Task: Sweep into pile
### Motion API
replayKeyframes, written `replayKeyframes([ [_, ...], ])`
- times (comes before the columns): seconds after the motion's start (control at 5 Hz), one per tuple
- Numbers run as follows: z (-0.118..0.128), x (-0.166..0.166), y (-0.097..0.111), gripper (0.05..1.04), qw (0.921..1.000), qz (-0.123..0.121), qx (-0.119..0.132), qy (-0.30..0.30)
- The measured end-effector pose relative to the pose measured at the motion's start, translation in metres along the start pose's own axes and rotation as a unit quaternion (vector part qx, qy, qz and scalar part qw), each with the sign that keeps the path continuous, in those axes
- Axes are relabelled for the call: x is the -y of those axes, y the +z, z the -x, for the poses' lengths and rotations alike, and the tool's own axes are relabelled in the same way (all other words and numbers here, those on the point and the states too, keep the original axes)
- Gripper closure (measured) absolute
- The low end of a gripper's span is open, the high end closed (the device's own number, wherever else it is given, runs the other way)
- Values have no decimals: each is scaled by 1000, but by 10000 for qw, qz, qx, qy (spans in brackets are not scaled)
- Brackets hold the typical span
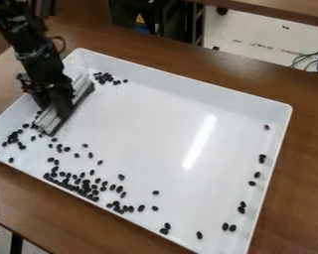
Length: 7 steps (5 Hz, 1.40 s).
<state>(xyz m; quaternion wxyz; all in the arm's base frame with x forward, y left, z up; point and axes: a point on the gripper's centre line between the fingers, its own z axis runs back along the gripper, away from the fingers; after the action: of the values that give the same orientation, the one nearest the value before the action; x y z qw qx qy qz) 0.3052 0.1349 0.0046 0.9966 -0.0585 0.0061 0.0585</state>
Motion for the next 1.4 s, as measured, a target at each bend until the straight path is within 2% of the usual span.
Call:
replayKeyframes([
  [0.4, -2, 2, 2, 730, 10000, -26, -34, -77],
  [0.6, -5, 25, 3, 731, 9989, 323, 17, 341],
  [0.8, -15, 63, 11, 730, 9965, 536, 134, 629],
  [1.0, -18, 122, 17, 730, 9965, 596, 267, 522],
  [1.2, -2, 164, 11, 731, 9949, 790, 413, 480],
  [1.4, 18, 205, -1, 730, 9929, 790, 781, 423],
])
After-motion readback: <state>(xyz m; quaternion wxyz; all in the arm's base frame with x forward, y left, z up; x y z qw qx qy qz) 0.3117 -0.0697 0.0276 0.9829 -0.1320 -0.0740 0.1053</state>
